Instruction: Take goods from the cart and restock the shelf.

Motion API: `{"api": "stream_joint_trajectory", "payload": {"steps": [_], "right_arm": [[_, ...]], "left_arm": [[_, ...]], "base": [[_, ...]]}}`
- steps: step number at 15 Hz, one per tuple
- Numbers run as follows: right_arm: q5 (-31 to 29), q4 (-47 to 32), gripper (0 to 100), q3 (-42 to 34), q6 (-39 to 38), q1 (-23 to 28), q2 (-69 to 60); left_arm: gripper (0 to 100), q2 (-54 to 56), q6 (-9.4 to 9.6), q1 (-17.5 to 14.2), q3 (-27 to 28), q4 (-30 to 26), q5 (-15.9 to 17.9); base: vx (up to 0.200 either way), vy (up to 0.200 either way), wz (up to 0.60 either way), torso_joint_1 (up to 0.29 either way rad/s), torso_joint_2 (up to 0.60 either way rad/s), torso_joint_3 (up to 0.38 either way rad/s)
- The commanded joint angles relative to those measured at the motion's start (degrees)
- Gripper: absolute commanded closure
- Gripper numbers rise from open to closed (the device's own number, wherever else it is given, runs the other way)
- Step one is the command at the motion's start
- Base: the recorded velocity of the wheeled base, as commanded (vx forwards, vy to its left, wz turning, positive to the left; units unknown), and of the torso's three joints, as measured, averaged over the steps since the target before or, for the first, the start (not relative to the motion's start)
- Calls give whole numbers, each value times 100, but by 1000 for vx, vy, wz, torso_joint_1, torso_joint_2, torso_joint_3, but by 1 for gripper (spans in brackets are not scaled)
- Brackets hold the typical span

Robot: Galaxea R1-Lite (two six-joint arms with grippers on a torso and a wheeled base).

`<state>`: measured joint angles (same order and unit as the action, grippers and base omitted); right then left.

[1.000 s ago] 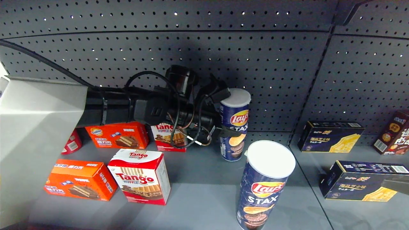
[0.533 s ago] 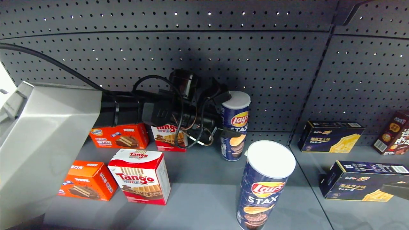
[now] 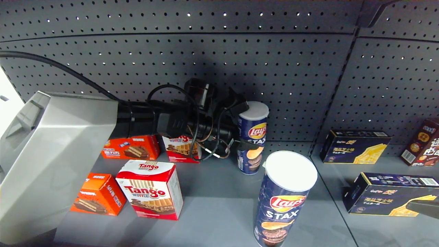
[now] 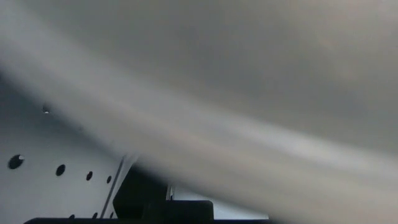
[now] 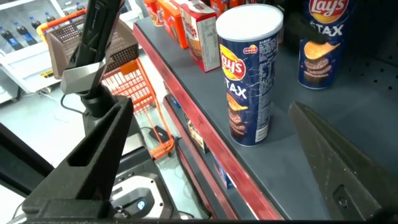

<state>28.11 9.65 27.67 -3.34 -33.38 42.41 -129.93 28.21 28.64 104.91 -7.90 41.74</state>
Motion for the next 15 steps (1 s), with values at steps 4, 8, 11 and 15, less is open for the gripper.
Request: {"api": "stream_joint_trajectory", "payload": {"steps": [4,8,11,15], "right_arm": [[1,10,0,-51,-88,-2,-84],[1,10,0,-51,-88,-2,-75],[1,10,0,-60,-88,-2,-75],[1,10,0,-51,-88,-2,-49]], "left_arm": [[100,-6,0,2,3,-1,-8],[0,-50,0,-7,3,8,-17],[0,-41,-8,-7,-6,-1,-26],[0,-24,-8,-16,-6,-1,-131]], "base": [[0,0,0,0,0,0],[0,0,0,0,0,0],[0,0,0,0,0,0],[0,0,0,0,0,0]]}}
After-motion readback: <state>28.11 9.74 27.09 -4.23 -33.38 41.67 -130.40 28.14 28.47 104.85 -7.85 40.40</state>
